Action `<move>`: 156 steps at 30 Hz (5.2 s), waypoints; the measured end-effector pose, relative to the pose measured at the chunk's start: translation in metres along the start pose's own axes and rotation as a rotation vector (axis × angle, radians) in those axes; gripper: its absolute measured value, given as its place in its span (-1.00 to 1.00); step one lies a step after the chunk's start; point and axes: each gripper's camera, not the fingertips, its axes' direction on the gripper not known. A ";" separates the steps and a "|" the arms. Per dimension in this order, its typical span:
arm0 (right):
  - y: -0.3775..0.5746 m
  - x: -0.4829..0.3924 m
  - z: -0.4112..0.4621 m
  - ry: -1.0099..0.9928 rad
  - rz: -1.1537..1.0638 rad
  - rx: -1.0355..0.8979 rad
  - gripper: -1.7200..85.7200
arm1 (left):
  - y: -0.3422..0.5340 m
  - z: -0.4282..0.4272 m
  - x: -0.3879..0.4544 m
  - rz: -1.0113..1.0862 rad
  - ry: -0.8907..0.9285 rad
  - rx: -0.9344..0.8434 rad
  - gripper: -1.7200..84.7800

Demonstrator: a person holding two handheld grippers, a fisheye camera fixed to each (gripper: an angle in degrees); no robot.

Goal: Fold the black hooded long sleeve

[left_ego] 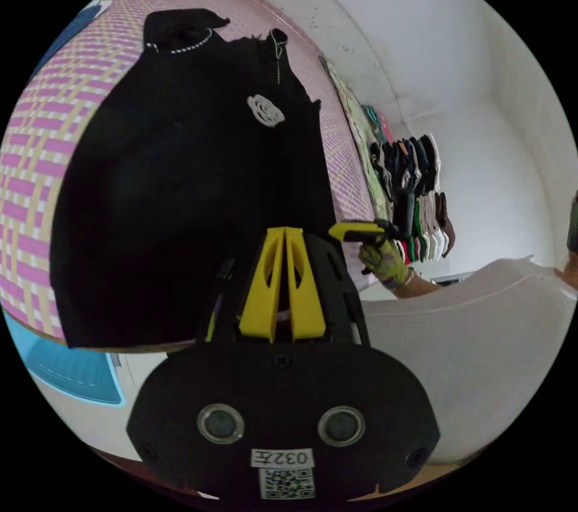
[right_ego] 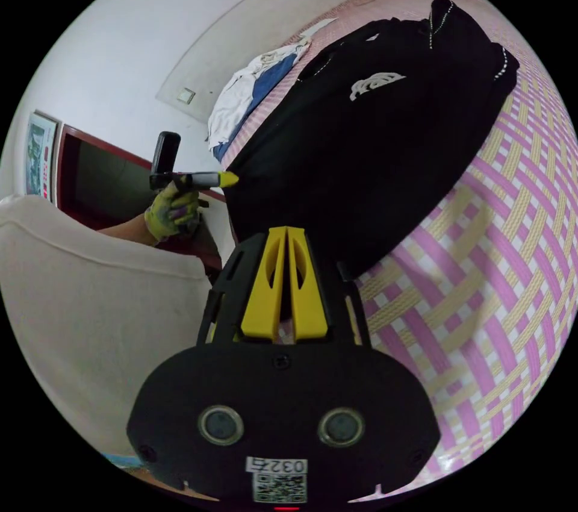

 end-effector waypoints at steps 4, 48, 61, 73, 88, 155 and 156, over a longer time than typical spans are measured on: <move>-0.006 -0.018 0.000 0.012 0.068 0.064 -0.98 | -0.049 -0.022 -0.033 0.013 -0.014 0.073 -0.98; -0.562 0.074 0.003 0.135 0.571 0.388 -0.95 | -0.194 -0.038 -0.299 0.318 0.084 0.130 -0.98; -0.425 -0.222 -0.120 0.115 0.016 0.760 -0.98 | -0.214 -0.109 -0.394 0.200 0.329 0.309 -0.89; -0.396 -0.371 0.017 0.325 -0.336 0.364 -0.98 | -0.143 -0.171 -0.415 0.013 0.711 0.428 -0.61; -0.343 -0.484 0.202 0.347 -0.687 -0.075 -0.97 | 0.038 -0.200 -0.531 -0.594 0.519 0.580 -0.97; -0.334 -0.188 -0.189 -0.206 -0.039 0.377 -0.98 | 0.030 -0.086 -0.094 0.124 -0.278 -0.124 -0.72; -0.342 -0.194 -0.198 -0.200 -0.055 0.390 -0.98 | 0.030 -0.083 -0.094 0.117 -0.284 -0.138 -0.72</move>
